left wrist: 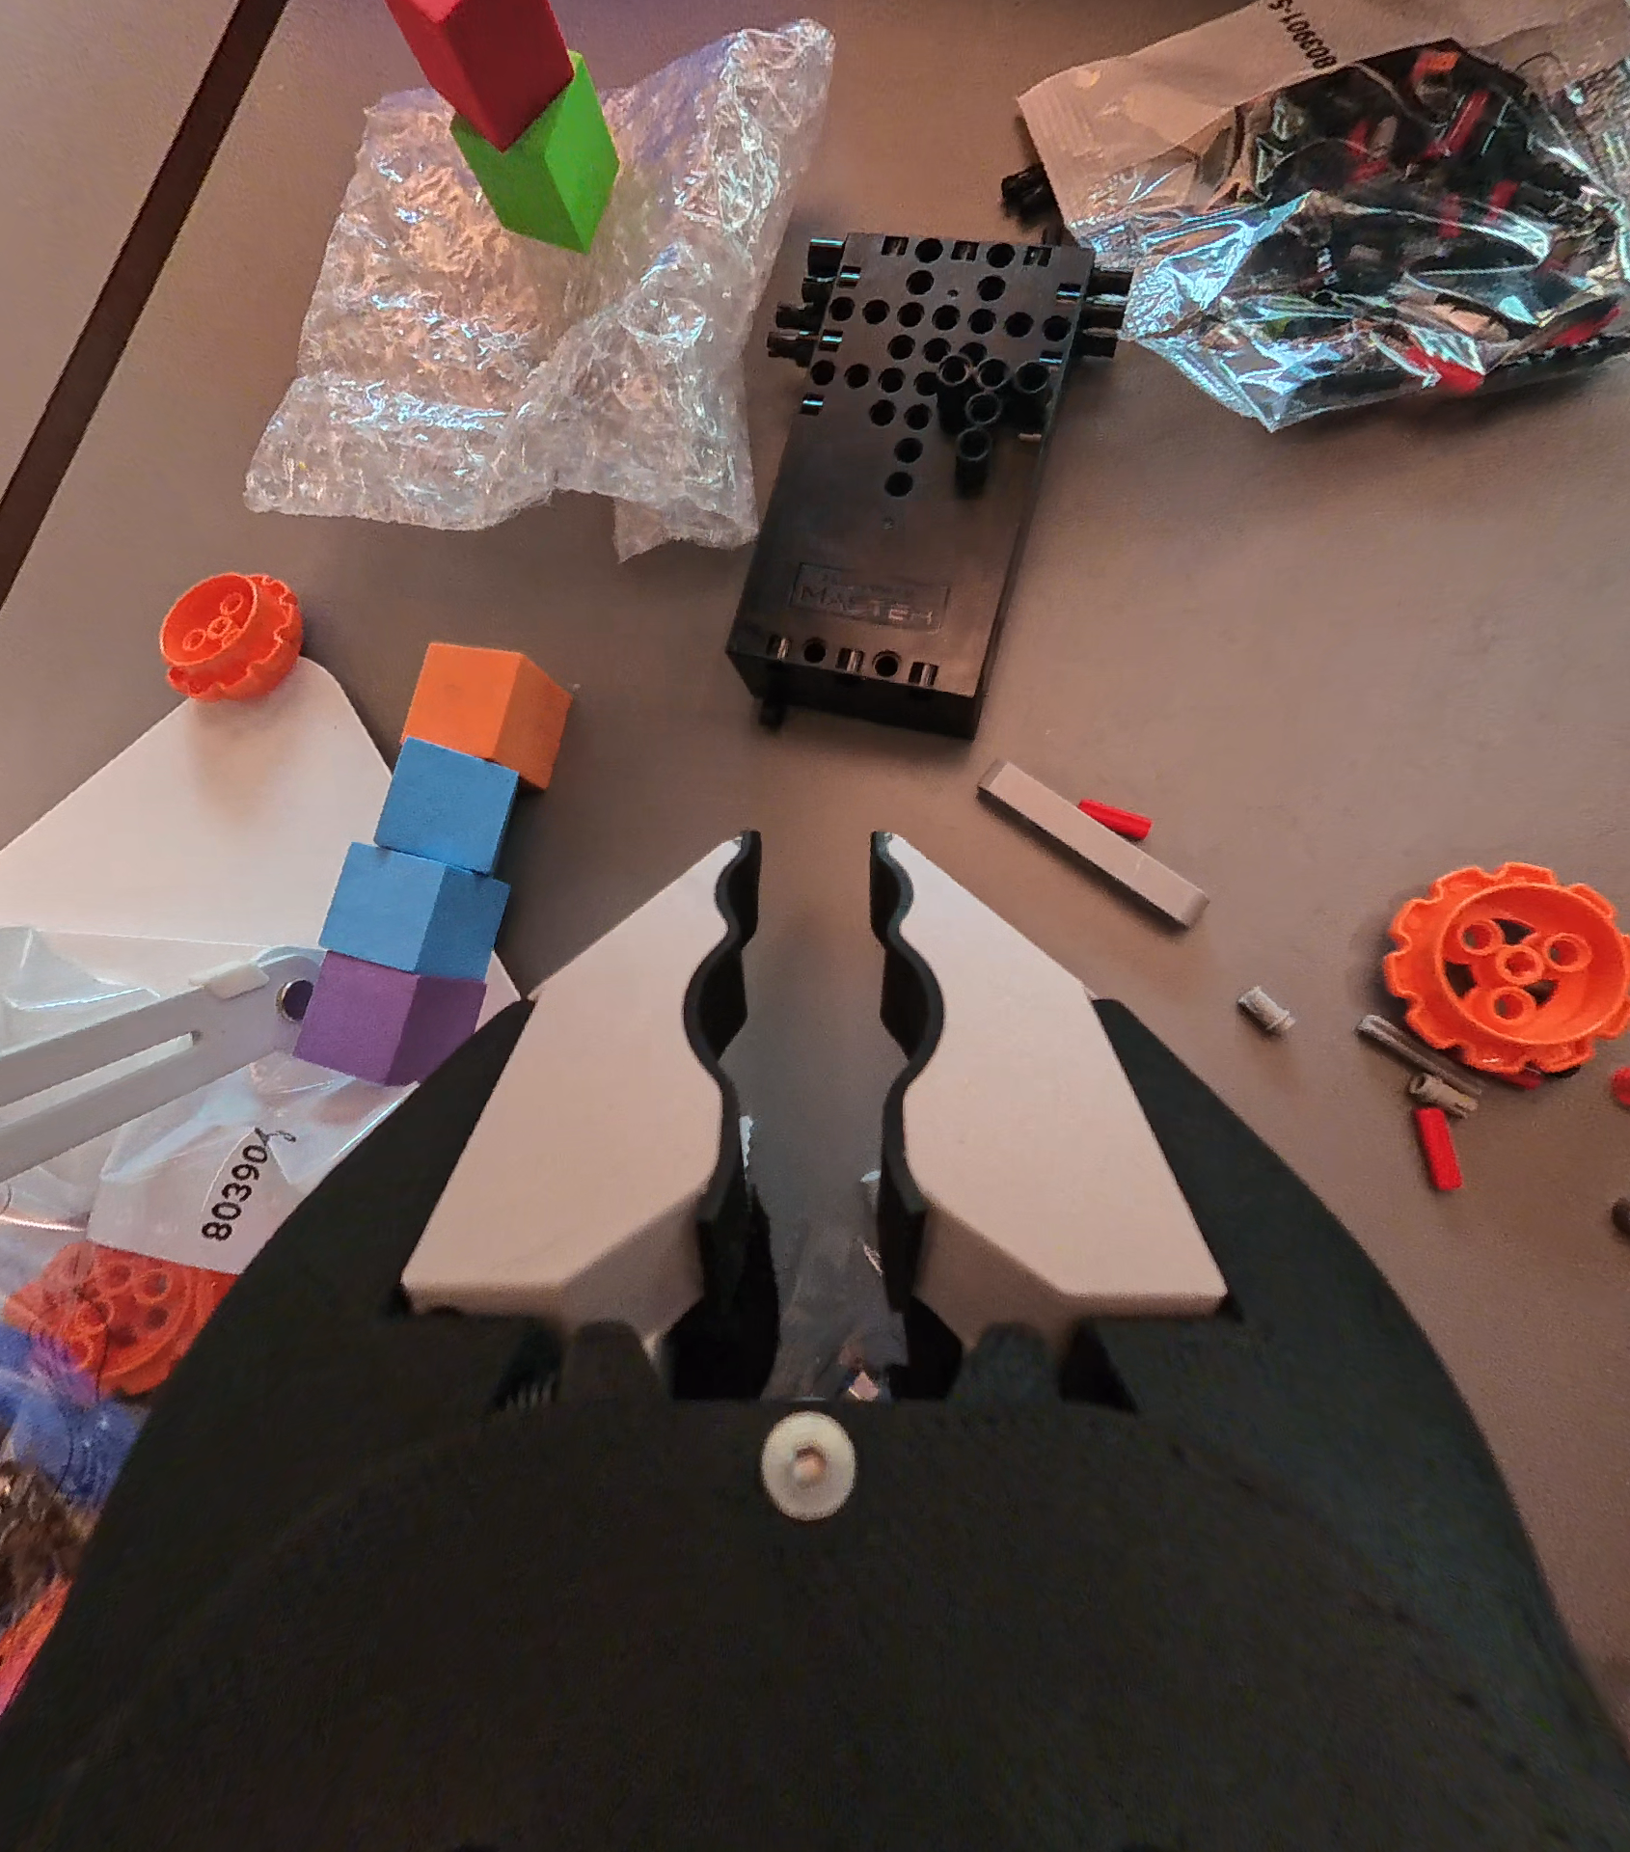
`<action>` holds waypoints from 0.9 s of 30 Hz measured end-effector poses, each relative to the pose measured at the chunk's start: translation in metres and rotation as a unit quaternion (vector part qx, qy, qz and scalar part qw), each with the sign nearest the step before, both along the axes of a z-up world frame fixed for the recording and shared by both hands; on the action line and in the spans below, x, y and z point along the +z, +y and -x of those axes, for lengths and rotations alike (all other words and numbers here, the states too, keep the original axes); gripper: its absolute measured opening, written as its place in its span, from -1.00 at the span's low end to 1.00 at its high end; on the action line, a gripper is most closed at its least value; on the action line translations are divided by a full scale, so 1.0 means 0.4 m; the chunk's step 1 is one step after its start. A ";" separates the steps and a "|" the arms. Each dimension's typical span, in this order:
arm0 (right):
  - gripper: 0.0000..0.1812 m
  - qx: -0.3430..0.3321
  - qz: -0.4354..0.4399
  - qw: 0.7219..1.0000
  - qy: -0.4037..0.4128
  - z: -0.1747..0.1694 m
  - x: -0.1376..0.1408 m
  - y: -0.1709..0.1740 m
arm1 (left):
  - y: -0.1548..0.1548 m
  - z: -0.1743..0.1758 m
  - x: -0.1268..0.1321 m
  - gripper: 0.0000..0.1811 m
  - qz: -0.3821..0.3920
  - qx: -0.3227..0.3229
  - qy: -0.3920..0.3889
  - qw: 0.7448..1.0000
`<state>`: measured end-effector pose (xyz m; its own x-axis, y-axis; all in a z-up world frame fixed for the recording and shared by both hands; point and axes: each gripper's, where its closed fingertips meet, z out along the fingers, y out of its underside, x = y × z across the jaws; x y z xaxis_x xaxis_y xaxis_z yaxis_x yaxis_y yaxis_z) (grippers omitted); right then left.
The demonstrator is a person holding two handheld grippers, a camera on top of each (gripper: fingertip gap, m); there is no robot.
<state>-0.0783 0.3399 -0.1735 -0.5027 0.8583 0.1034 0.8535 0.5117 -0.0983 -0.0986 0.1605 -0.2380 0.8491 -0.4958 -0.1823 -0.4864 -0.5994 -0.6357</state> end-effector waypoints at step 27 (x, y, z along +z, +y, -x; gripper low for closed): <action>-0.51 0.038 0.022 0.997 0.056 0.066 -0.009 -0.122 | -0.006 0.011 0.003 -0.76 0.001 0.007 -0.008 1.000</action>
<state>-0.1046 0.2911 -0.1771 -0.5539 0.8230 0.1258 0.7950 0.5677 -0.2138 -0.1031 0.1582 -0.2369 0.8589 -0.4842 -0.1669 -0.4672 -0.6072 -0.6426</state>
